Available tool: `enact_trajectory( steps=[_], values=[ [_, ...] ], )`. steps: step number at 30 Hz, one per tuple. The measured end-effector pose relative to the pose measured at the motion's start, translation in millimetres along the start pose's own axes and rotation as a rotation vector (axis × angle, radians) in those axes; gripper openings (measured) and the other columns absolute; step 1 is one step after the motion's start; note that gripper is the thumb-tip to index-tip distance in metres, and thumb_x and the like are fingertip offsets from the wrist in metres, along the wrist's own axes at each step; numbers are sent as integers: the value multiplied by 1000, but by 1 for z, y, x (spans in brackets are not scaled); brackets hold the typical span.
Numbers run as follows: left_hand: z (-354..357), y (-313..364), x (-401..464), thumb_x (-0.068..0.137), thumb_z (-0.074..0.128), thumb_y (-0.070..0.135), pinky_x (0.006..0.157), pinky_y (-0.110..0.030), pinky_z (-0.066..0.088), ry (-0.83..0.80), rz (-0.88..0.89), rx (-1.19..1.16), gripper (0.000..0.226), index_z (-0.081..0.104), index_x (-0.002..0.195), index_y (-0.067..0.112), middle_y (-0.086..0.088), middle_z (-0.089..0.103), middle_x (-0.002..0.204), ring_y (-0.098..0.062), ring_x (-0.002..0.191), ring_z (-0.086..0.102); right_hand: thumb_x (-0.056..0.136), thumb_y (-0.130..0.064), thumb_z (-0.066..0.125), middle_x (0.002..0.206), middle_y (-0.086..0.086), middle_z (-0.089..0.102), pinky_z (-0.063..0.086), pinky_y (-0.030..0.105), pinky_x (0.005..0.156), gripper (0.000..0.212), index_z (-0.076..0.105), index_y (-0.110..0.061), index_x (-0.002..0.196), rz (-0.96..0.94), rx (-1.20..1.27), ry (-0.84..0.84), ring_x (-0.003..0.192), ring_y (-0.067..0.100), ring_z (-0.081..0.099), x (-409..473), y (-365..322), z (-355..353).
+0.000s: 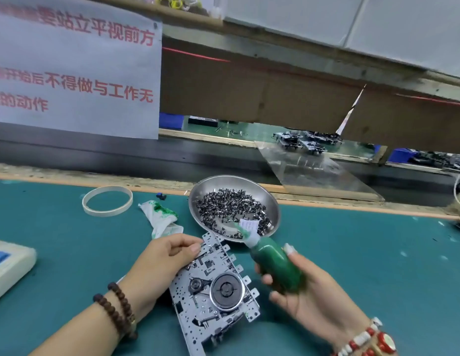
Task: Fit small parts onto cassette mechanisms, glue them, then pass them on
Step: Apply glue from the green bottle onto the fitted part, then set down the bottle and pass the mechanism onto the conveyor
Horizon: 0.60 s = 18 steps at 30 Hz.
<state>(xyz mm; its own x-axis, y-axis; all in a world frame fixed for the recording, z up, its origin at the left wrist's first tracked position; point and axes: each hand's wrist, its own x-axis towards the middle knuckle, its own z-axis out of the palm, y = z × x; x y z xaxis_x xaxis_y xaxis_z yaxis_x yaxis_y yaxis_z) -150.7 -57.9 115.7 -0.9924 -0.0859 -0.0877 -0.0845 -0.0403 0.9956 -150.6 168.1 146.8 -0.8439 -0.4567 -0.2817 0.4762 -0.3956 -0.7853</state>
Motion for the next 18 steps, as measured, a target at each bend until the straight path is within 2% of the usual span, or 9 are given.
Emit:
enact_trajectory(
  steps=[2, 5, 8, 10, 11, 14, 16, 17, 18],
  values=[
    [-1, -1, 1, 83, 63, 13, 82, -34, 50, -9, 2, -20, 9, 73, 81, 14, -9, 74, 86, -22, 83, 68, 37, -23, 95, 93, 18, 67, 57, 30, 59, 69, 72, 1, 98, -104, 34, -74, 70, 20, 66, 0, -3, -7],
    [-2, -3, 1, 82, 63, 13, 77, -32, 50, 5, -17, -47, 10, 73, 81, 13, -10, 73, 86, -22, 82, 69, 51, -18, 88, 100, 8, 67, 52, 26, 77, 72, 61, 1, 115, -211, -142, -152, 85, 14, 63, 1, -4, -7],
    [-2, 0, 1, 83, 63, 8, 74, -26, 48, 76, -5, -73, 11, 72, 84, 12, -7, 74, 81, -21, 79, 68, 61, -14, 73, 108, 9, 64, 49, 21, 81, 61, 51, -1, 116, -334, -415, -7, 91, 10, 62, 7, -1, -10],
    [-4, 6, 1, 83, 63, 8, 64, -11, 42, 146, 68, -1, 14, 72, 81, 18, 5, 72, 74, -3, 68, 62, 74, -2, 66, 112, 6, 58, 48, 19, 82, 45, 45, -8, 113, -368, -589, 53, 87, 2, 62, 11, 0, -14],
    [-5, 11, 0, 83, 63, 10, 62, -7, 38, 173, 111, 55, 16, 72, 79, 22, 11, 71, 76, 5, 69, 58, 79, 4, 63, 114, 3, 55, 47, 19, 84, 42, 43, -12, 112, -349, -685, 70, 87, -1, 62, 12, 1, -16],
    [-8, 25, -1, 84, 62, 11, 64, -7, 37, 227, 206, 134, 18, 70, 78, 27, 24, 64, 79, 11, 80, 50, 86, -7, 61, 124, 0, 53, 41, 19, 98, 38, 42, -23, 114, -269, -901, 155, 108, 2, 57, 16, 3, -15],
    [-7, 39, 0, 85, 61, 9, 67, -9, 36, 236, 236, 155, 21, 70, 76, 26, 24, 65, 77, 8, 81, 50, 95, -18, 52, 135, 3, 48, 30, 6, 98, 21, 47, -22, 115, -370, -770, 182, 122, 5, 46, 9, 10, -15],
    [-5, 47, 4, 85, 61, 8, 67, -7, 38, 229, 259, 180, 22, 70, 76, 25, 21, 67, 75, 6, 83, 52, 99, -21, 45, 139, 4, 44, 25, 2, 96, 15, 48, -22, 113, -356, -679, 244, 125, 4, 41, 6, 12, -9],
    [-1, 56, 7, 84, 61, 8, 66, -1, 39, 211, 284, 208, 21, 71, 76, 25, 19, 70, 73, 3, 85, 55, 101, -22, 38, 143, 5, 40, 21, 3, 99, 19, 49, -21, 116, -349, -535, 245, 128, 4, 36, 4, 10, -6]
  ],
)
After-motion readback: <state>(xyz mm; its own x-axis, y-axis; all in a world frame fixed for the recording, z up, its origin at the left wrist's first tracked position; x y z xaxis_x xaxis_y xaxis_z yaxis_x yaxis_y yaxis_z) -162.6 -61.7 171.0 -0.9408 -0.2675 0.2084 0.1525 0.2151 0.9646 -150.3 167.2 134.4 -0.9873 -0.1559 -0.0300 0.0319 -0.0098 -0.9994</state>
